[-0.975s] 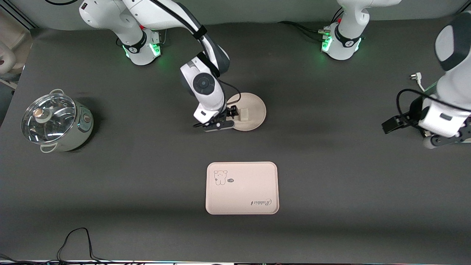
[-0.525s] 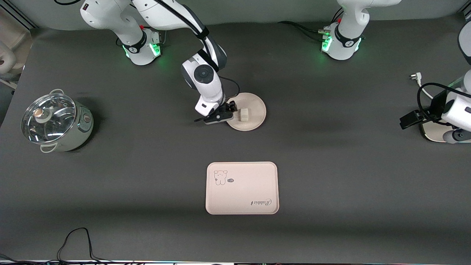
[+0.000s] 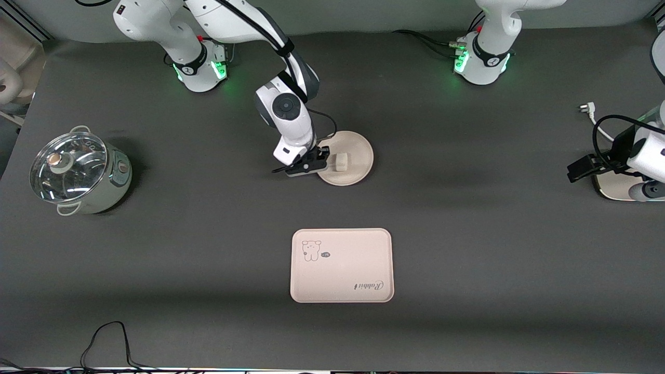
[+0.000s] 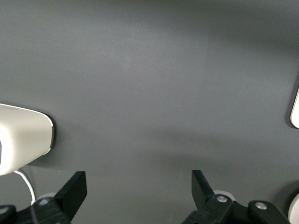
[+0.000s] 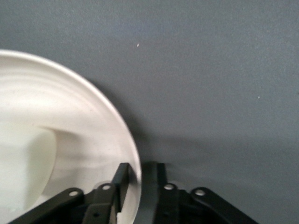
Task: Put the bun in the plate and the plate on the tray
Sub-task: 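Close the right gripper on the plate rim, then carry the plate with the right gripper onto the white tray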
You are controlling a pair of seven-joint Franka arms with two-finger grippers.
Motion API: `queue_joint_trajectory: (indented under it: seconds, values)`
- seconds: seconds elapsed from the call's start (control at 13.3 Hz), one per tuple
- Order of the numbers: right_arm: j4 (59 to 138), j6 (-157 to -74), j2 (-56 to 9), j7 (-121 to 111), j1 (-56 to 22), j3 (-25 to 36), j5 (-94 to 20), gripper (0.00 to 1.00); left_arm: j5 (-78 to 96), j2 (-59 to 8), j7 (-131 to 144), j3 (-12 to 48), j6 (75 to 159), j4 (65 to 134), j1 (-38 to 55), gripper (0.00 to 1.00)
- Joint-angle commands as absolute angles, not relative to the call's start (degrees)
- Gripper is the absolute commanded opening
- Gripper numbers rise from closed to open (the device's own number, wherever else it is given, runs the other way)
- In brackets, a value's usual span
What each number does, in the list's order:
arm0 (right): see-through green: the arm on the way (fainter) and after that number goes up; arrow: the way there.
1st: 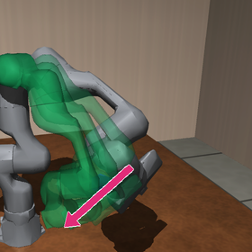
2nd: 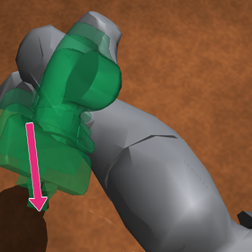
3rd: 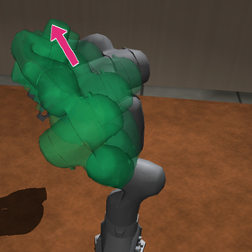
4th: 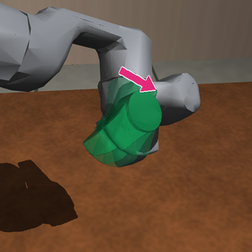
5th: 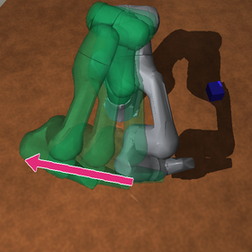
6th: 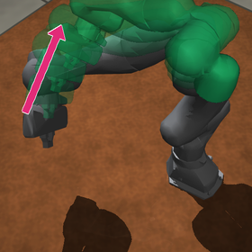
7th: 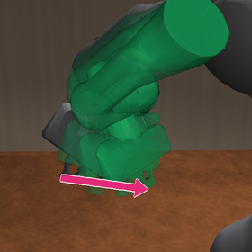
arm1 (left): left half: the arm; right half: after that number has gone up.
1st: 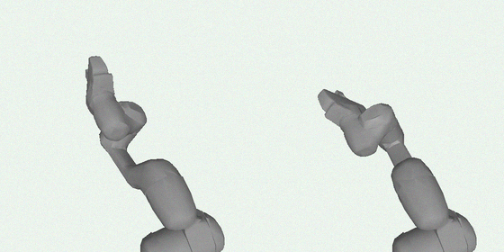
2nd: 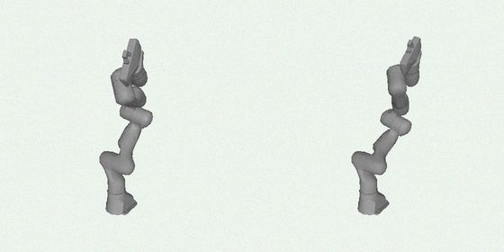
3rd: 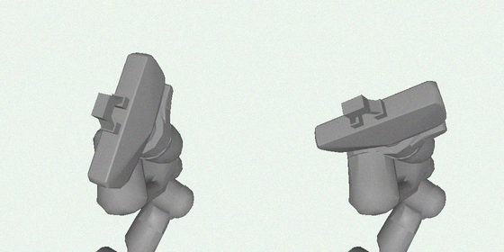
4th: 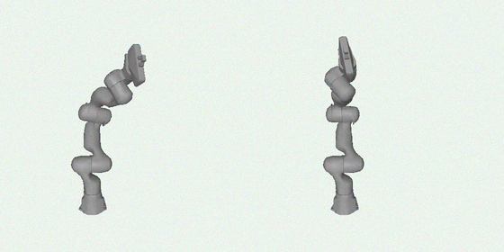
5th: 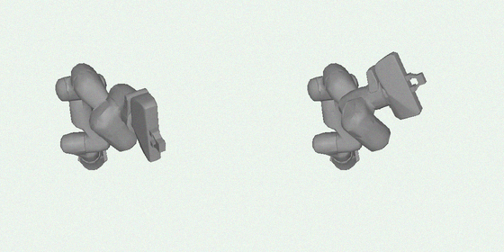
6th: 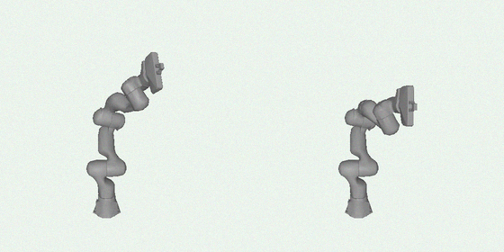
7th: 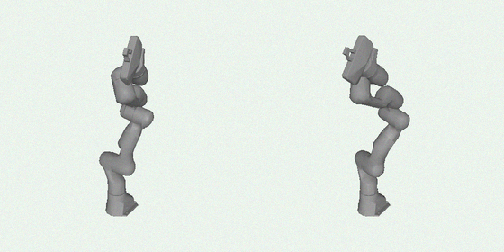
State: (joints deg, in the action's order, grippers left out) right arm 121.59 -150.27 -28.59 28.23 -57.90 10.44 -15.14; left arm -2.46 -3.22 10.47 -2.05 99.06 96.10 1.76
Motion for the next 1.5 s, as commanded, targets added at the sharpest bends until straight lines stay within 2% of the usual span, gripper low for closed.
queue_joint_trajectory:
  seconds: [0.0,0.22,0.67,1.27,1.43]
  values:
    - [119.27,-144.95,-28.04,28.3,-56.96,10.55,-15.81,0.0,-2.2,-2.81,9.67,-3.43,98.61,95.19,2.73,1.0]
    - [118.22,-142.83,-27.69,28.3,-56.69,10.55,-16.44,0.0,-2.2,-3.25,9.67,-3.51,98.09,94.57,2.37,1.0]
    - [111.8,-133.08,-26.64,24.45,-52.83,10.72,-21.51,0.0,-2.2,-3.34,9.84,-3.52,96.33,94.4,2.28,1.0]
    - [108.21,-131.49,-23.82,20.48,-49.15,10.99,-23.91,0.0,-3.6,-3.16,9.58,-3.34,93.25,94.48,2.29,1.0]
    - [99.37,-121.0,-24.34,20.48,-45.64,10.9,-23.91,0.0,-3.6,-3.16,9.58,-3.25,93.25,94.48,2.37,1.0]
